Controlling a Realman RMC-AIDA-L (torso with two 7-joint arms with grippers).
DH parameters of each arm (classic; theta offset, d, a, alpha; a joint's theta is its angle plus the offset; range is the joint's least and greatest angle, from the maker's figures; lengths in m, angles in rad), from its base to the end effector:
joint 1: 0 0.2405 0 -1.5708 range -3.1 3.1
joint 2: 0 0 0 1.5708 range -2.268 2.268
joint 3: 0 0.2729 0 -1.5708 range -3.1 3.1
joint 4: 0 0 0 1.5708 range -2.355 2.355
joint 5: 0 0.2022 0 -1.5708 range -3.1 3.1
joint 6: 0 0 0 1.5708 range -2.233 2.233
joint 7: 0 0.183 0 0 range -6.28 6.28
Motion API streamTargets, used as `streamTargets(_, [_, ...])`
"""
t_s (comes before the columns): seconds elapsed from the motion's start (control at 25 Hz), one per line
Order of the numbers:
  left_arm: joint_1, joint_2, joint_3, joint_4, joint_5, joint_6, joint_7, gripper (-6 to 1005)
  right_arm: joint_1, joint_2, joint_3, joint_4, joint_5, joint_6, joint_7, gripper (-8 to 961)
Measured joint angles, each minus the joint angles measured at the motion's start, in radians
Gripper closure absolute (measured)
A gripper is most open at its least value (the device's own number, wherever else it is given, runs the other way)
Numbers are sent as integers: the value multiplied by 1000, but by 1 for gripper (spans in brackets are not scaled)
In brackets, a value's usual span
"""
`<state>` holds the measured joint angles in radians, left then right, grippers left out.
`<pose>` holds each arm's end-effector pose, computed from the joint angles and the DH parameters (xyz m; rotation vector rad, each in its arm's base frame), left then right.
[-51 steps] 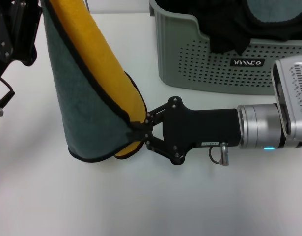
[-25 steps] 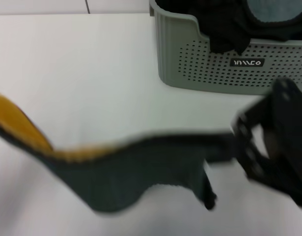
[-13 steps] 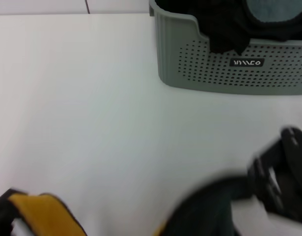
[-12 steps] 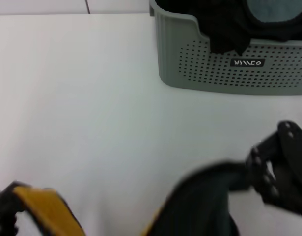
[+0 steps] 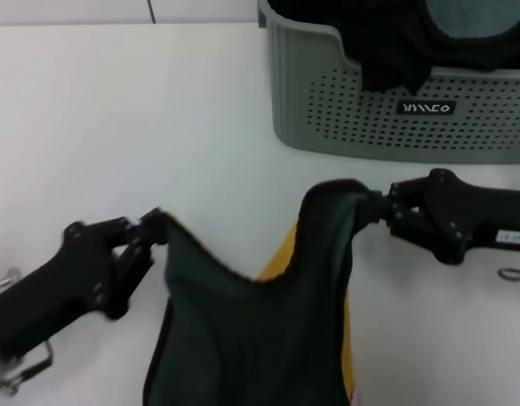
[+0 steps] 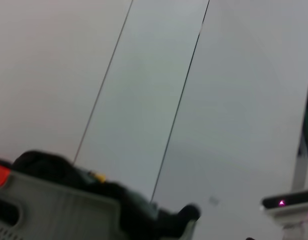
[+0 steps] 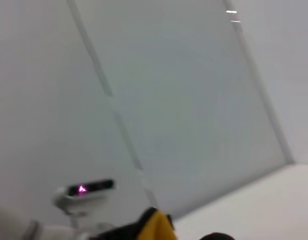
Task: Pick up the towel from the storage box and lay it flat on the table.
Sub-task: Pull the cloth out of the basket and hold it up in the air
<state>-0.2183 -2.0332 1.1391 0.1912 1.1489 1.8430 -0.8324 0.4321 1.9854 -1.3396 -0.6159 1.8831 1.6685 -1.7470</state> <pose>-0.2781 0.2236 -0.0354 -2.3014 -0.5658 -1.3738 0.1974 0.2979 -0.0395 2.8226 -0.5629 -1.2086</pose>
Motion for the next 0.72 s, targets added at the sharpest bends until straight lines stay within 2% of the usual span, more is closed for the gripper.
streamTargets(0.16, [-66,-2,-6,4,-3,-132,-21,984,2,-1,21,0,-41,-134,24,888])
streamTargets(0.32, [-120,-2,-11,15,-11,-270,-80,983,38,-17,24,4,-92,-208,99,884])
streamTargets(0.52, [-180,2,-15,20,-15,-404,-128,983,129,-31,25,-5,-183,-288,220,879])
streamTargets(0.72, [-213,5,-15,23,-16,-506,-139,983,247,-34,25,-8,-328,-352,350,873])
